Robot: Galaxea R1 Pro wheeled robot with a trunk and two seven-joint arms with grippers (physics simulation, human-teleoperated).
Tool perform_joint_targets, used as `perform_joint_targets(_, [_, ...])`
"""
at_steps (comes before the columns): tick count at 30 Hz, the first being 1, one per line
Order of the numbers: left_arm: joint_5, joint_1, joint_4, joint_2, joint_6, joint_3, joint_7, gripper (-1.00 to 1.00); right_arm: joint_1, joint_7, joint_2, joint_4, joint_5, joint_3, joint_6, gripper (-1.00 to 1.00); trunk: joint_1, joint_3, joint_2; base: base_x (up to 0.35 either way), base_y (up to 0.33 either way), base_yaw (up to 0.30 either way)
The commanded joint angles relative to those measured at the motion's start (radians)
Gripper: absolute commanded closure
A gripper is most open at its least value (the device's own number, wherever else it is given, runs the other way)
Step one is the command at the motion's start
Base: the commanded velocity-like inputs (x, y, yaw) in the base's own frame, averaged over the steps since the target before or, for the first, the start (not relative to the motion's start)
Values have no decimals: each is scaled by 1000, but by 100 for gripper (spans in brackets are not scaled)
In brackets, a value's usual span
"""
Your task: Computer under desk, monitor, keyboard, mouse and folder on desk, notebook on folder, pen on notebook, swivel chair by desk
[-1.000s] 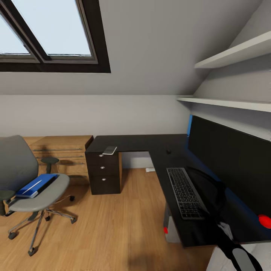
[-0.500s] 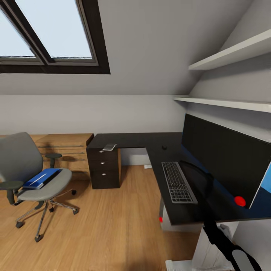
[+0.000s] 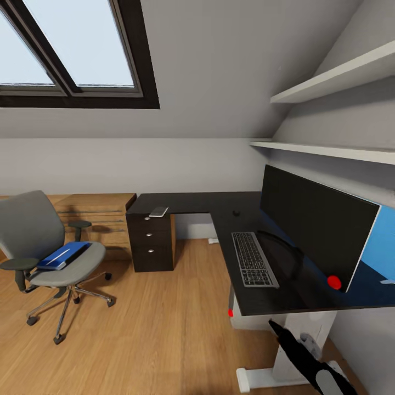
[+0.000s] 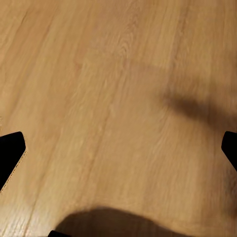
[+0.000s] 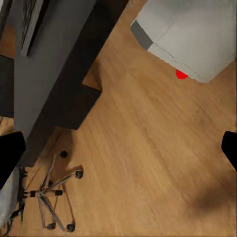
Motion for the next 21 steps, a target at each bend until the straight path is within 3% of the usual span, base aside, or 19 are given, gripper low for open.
perform_joint_targets(1, [9, 0, -1, 5, -16, 0, 1, -100, -1, 3, 6, 36, 28, 21, -52, -100, 0, -1, -1, -8, -4, 0])
perform_joint_targets(4, [9, 0, 1, 17, -39, 0, 1, -100, -1, 4, 30, 119, 98, 67, -193, -100, 0, -1, -1, -4, -2, 0])
perform_joint_targets(6, [10, 0, 3, 21, -48, 0, 1, -100, -1, 3, 49, 187, 169, 112, -308, -100, 0, -1, -1, -2, -1, 0])
perform_joint_targets(9, [10, 0, 11, 24, -56, 0, 1, -100, -1, -4, 69, 319, 314, 179, -496, -100, 0, -1, -1, 0, 0, 0])
perform_joint_targets(11, [10, 0, 13, 24, -56, 0, 1, -100, -1, -13, 73, 368, 371, 194, -555, -100, 0, -1, -1, 0, 0, 0])
perform_joint_targets(12, [10, 0, 16, 23, -57, -1, 2, -100, -1, -23, 77, 409, 424, 203, -596, -100, 0, -1, -1, 0, 0, 0])
perform_joint_targets(14, [10, 0, 38, 23, -58, -2, 2, -100, -1, -40, 80, 454, 491, 211, -632, -100, 0, -1, -1, 0, 0, 0])
perform_joint_targets(18, [10, 0, 114, 25, -91, -2, 2, -100, -1, -70, 81, 514, 552, 212, -660, -100, 0, -1, -1, 0, 0, 0])
perform_joint_targets(21, [10, 0, 154, 27, -142, -1, 2, -100, -1, -107, 82, 563, 562, 207, -667, -100, 0, -1, -1, 0, 0, 0])
